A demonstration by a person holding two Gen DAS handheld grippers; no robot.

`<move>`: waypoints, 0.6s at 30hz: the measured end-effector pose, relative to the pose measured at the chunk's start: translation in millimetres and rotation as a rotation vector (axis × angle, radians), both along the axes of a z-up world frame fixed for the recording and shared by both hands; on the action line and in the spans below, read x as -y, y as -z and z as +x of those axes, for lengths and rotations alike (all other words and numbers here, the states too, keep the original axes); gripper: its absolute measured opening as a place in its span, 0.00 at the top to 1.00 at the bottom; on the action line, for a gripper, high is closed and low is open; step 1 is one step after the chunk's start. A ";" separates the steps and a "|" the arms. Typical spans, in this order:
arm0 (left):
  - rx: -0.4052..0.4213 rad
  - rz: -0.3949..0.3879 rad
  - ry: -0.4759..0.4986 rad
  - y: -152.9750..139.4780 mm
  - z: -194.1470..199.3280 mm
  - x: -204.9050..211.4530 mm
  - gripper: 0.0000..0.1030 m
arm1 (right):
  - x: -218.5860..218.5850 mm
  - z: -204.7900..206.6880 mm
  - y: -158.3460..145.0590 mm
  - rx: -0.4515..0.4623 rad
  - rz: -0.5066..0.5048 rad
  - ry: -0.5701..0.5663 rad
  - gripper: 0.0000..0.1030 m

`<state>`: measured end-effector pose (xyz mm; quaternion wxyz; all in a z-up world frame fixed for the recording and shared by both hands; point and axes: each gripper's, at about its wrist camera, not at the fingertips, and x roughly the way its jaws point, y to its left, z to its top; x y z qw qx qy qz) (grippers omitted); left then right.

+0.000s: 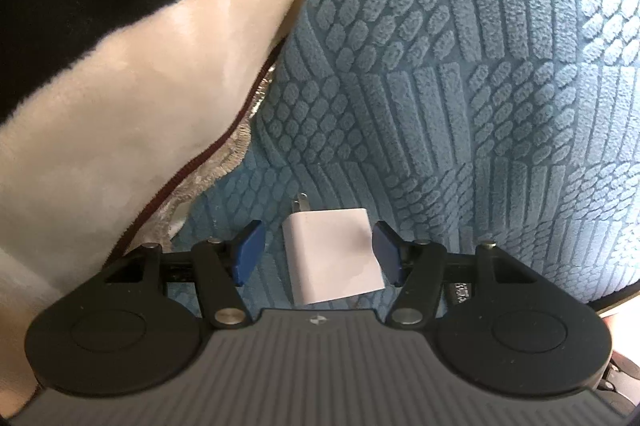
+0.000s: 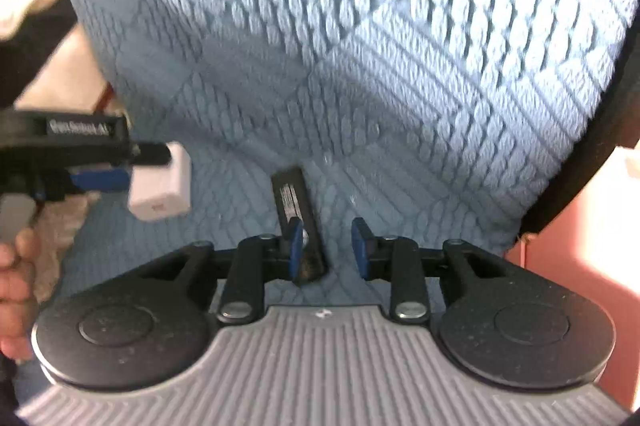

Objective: Organize rigid objects
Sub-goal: 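Close the left gripper on the cube charger while the right gripper grasps the USB stick, then lift the charger with the left gripper while the right gripper lifts the USB stick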

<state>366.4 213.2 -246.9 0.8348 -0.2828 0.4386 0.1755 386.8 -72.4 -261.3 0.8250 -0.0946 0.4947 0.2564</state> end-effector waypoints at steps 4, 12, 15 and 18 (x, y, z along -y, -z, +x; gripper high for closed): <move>-0.010 -0.008 0.005 1.4 -1.4 10.3 0.37 | -14.2 -3.2 6.9 0.022 0.012 -0.040 0.68; -0.010 -0.012 0.022 -0.4 2.4 21.3 0.36 | -32.6 -8.0 30.8 0.012 -0.077 -0.069 0.72; -0.015 -0.038 0.040 10.1 7.9 21.5 0.35 | -27.1 -0.5 25.9 -0.031 -0.036 -0.001 0.73; -0.026 -0.013 0.055 12.9 9.6 30.0 0.35 | -19.8 6.4 16.6 -0.032 -0.012 0.034 0.73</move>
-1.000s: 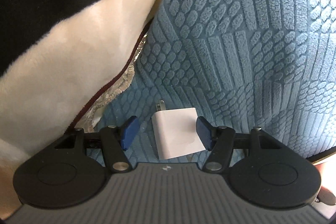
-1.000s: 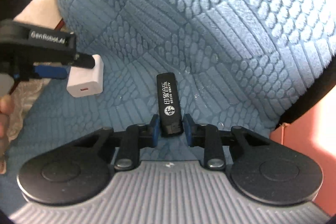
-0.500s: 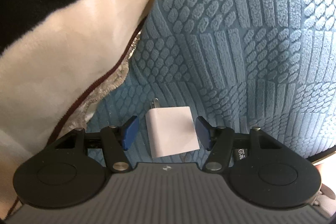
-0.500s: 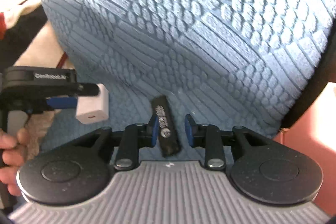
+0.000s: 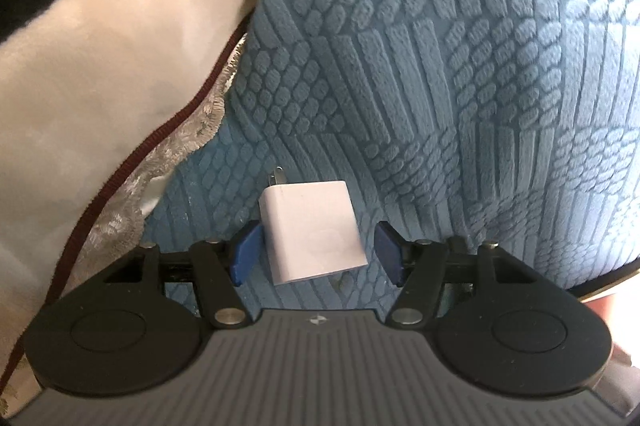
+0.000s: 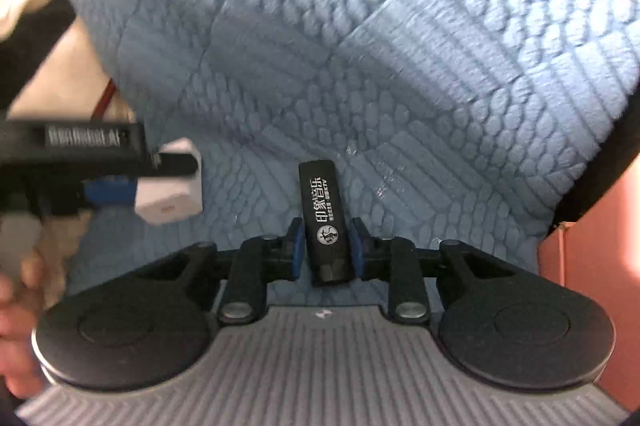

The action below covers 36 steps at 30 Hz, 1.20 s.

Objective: Organize rigid objects
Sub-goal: 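Lift the charger with the left gripper while the right gripper lifts the USB stick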

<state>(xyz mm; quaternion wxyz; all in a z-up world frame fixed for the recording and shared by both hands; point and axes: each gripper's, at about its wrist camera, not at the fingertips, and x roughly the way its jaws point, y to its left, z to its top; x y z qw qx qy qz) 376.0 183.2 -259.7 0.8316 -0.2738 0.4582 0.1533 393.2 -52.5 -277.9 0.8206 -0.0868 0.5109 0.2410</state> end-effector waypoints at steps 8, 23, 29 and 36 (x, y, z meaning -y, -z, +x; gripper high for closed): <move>-0.001 0.023 0.009 0.1 5.3 9.6 0.35 | 27.3 -6.3 -26.7 -0.002 -0.025 -0.009 0.73; -0.027 0.173 0.117 0.4 20.9 38.5 0.34 | 28.3 -25.6 -12.5 -0.020 -0.072 -0.051 0.74; -0.031 0.194 0.131 -1.4 20.2 47.3 0.36 | 20.9 -31.8 -1.2 -0.044 -0.094 -0.060 0.74; -0.030 0.128 0.144 -8.4 -3.6 33.9 0.40 | 21.1 -42.5 -7.3 -0.054 -0.063 -0.042 0.74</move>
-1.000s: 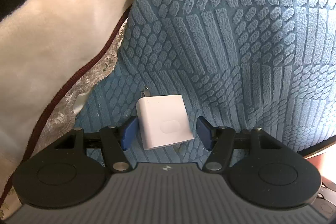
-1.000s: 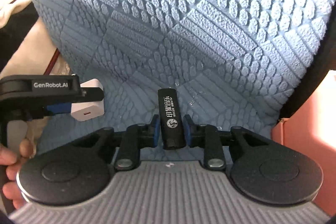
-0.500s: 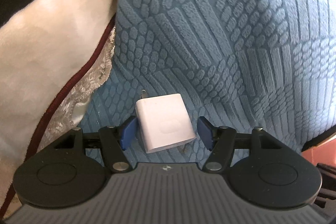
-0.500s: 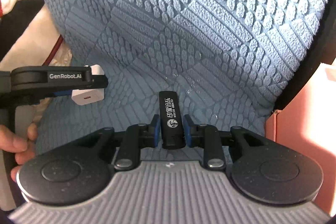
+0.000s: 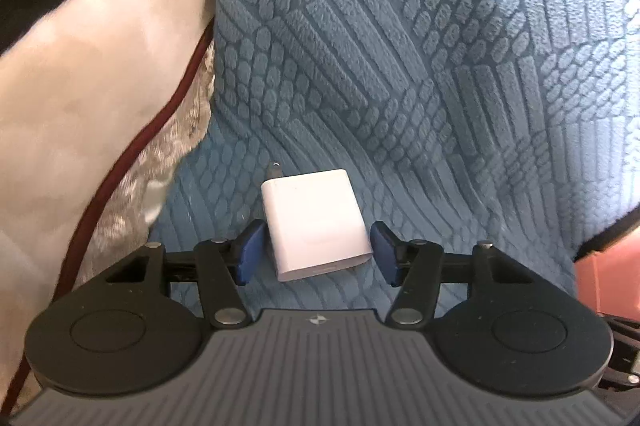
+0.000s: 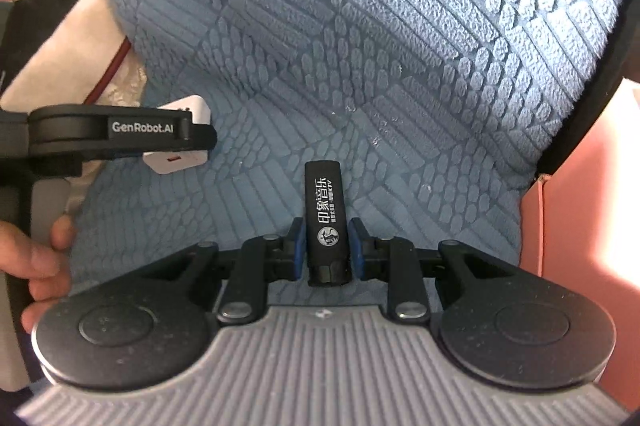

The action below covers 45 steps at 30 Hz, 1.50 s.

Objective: Organize rigid objects
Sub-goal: 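Lift the charger with the left gripper while the right gripper lifts the USB stick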

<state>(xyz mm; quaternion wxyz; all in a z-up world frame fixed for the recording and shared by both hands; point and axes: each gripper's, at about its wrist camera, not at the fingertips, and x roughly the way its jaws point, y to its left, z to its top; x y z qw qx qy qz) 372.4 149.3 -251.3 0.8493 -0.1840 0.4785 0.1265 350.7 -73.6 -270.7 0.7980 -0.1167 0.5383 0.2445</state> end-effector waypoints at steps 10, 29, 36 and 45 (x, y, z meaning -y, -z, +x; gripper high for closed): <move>0.023 -0.086 0.057 -25.9 -66.4 3.9 0.41 | 8.0 -25.6 -15.0 0.019 0.007 0.020 0.74; 0.023 -0.156 0.141 -44.6 -163.3 54.1 0.41 | 39.8 -106.5 -37.9 0.037 -0.029 0.026 0.74; 0.008 -0.158 0.152 -45.0 -189.4 66.8 0.42 | 53.3 -141.4 -43.1 0.040 -0.049 0.028 0.74; -0.010 -0.199 0.168 -50.8 -229.3 77.2 0.42 | 68.7 -183.5 -50.6 0.030 -0.051 0.057 0.74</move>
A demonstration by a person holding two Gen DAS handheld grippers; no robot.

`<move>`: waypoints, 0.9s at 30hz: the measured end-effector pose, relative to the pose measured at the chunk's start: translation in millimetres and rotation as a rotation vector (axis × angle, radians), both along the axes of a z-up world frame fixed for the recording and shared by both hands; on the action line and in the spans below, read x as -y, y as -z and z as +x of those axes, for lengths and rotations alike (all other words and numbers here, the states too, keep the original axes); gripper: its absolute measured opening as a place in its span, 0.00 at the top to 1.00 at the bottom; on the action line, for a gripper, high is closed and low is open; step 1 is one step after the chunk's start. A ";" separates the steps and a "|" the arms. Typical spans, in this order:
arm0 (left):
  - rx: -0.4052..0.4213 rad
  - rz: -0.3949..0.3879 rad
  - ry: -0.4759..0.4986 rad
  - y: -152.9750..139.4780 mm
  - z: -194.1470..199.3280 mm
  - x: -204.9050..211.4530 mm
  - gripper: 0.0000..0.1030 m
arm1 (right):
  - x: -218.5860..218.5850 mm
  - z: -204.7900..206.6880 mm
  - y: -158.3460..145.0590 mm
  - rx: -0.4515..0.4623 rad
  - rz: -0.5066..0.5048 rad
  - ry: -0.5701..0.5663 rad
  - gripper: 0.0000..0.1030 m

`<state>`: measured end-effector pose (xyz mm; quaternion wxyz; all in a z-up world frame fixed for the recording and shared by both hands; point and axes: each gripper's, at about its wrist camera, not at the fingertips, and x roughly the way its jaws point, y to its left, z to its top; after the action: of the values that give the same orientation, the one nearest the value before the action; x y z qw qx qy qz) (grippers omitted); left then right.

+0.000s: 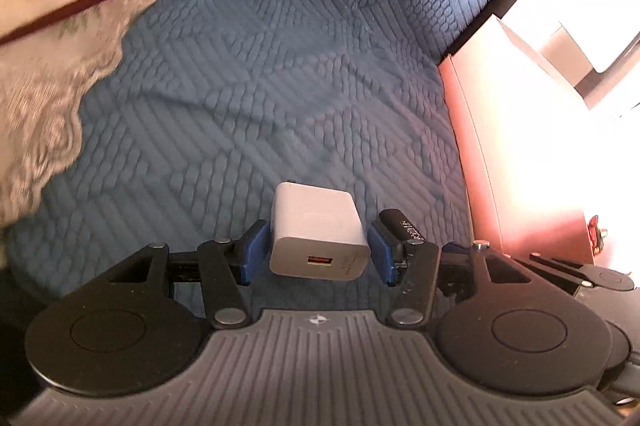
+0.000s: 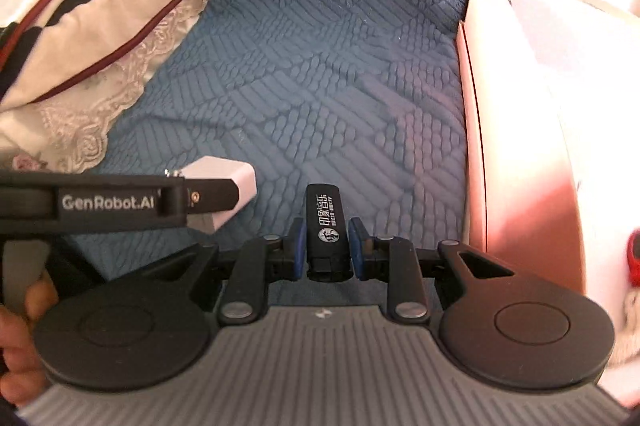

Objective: Organize rigid objects
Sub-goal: 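Lift the charger with the left gripper while the right gripper lifts the USB stick, then carry the charger and USB stick toward the pink box with both grippers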

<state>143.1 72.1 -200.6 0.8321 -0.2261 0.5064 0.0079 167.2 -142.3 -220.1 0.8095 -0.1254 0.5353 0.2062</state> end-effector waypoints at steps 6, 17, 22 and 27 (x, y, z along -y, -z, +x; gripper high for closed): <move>-0.021 0.027 0.020 -2.7 -11.3 0.4 0.40 | 3.6 -25.3 3.2 -0.005 -0.022 -0.005 0.74; -0.023 -0.009 -0.003 2.6 -7.7 -3.2 0.38 | 5.1 -16.4 17.3 -0.028 -0.004 0.037 0.63; -0.021 -0.006 -0.010 4.3 -5.6 -2.4 0.38 | -0.1 -13.3 25.1 -0.012 -0.031 0.012 0.65; -0.008 -0.033 -0.030 7.9 -8.4 -4.3 0.38 | 2.0 -10.0 26.7 -0.006 -0.039 0.019 0.74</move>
<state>134.6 76.4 -208.4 0.8261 -0.2472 0.5062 0.0129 157.2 -144.3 -246.8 0.8073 -0.1354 0.5426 0.1885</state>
